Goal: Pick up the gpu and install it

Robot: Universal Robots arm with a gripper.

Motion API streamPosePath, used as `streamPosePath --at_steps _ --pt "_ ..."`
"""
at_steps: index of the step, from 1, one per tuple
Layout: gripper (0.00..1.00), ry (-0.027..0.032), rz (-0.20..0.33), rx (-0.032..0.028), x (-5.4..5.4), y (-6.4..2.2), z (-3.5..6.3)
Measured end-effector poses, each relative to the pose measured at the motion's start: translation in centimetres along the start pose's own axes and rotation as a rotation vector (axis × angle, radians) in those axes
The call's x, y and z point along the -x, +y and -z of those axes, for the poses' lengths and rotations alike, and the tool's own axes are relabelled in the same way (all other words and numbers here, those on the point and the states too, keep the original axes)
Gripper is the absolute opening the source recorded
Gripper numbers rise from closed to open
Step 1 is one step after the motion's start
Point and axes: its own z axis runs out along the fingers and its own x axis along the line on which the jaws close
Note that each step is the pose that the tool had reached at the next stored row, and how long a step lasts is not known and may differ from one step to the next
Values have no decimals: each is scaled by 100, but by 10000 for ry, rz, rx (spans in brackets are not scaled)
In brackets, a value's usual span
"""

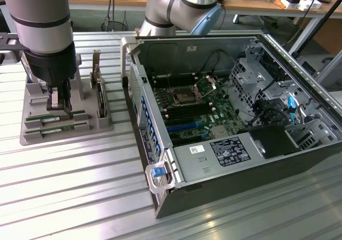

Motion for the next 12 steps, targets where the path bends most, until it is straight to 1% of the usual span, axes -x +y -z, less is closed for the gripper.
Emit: streamPosePath --at_steps 4,12 --pt "31 0 0 0 -1 22 -10" --pt "31 1 1 0 -2 32 -34"
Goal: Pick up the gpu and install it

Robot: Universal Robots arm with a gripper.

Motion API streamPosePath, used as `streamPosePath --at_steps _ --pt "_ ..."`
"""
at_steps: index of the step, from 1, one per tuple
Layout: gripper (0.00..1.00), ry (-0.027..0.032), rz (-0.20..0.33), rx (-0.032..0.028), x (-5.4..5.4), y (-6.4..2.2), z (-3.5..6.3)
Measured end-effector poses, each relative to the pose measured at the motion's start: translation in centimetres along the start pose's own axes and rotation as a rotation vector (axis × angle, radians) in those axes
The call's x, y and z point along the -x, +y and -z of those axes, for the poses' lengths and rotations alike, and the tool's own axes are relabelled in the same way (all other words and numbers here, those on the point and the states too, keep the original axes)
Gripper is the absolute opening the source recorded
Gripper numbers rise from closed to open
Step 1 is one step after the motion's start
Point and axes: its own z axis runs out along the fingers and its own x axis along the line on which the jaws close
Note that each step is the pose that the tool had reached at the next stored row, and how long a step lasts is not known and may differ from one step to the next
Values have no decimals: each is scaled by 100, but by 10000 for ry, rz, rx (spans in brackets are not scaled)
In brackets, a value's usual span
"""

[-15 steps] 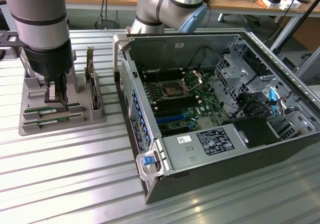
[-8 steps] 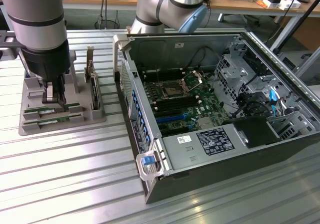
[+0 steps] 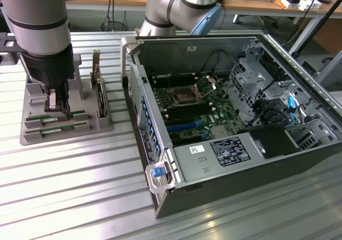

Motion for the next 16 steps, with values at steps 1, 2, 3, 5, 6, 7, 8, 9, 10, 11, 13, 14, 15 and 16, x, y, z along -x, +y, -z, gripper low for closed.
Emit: streamPosePath --at_steps 1,2,3,5,6,7,8,9,10,11,13,14,15,16 --pt "31 0 0 0 0 1 -4" --pt "31 0 0 0 0 1 -7" --pt "31 0 0 0 0 2 -11" --pt "31 -1 0 0 0 2 -16" --pt "31 0 0 0 0 2 -18" --pt "31 0 0 0 0 2 -21" --pt "31 0 0 0 0 2 -24" --pt "31 0 0 1 0 2 -26" --pt "31 0 0 1 0 2 -29" --pt "31 0 0 0 0 2 -31" --pt "31 0 0 0 1 2 -36" --pt "31 0 1 0 0 2 -39" --pt "31 0 0 0 1 2 -44" --pt "31 -1 0 -1 1 2 -46"
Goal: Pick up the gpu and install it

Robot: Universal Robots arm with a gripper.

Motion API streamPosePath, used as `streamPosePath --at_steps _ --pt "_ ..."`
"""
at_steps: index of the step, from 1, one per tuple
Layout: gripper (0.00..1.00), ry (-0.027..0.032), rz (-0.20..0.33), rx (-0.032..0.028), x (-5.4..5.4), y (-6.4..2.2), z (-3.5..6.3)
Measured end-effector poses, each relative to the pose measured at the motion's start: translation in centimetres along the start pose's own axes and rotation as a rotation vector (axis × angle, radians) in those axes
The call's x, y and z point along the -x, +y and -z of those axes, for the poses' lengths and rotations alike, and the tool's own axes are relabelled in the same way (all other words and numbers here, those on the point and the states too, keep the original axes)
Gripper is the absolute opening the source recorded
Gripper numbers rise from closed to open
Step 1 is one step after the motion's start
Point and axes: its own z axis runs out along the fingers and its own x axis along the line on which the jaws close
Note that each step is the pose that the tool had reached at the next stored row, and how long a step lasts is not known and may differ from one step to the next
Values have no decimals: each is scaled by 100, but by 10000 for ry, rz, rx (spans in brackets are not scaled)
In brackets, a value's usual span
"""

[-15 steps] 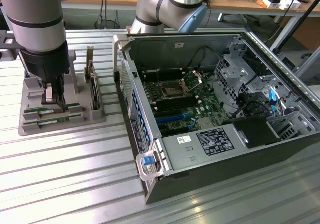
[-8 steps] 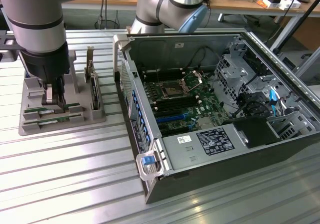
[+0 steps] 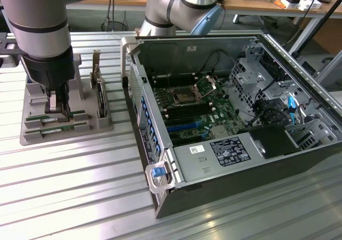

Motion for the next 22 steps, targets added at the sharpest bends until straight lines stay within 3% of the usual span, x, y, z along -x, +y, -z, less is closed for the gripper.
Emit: streamPosePath --at_steps 22 --pt "31 0 1 1 1 0 -72"
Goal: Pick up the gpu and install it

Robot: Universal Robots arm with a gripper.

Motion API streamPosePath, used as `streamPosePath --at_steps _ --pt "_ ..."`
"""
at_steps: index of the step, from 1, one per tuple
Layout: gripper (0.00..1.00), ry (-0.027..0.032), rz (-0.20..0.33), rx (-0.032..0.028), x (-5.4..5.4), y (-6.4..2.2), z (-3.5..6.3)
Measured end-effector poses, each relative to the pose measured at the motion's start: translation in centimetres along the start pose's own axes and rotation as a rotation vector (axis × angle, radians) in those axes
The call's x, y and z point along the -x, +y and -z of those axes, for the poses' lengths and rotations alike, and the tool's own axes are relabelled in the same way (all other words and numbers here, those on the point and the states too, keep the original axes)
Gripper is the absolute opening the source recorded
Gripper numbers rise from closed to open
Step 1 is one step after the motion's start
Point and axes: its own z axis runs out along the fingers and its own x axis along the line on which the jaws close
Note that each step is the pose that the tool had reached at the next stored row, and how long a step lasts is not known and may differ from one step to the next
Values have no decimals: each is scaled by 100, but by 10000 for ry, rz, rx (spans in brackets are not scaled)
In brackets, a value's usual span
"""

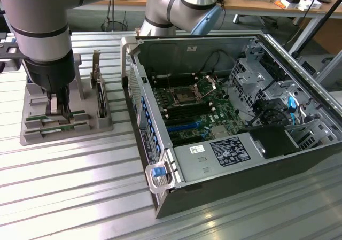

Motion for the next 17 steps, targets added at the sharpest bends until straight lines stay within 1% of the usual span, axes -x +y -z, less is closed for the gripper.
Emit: streamPosePath --at_steps 17 --pt "31 0 0 0 1 -2 -60"
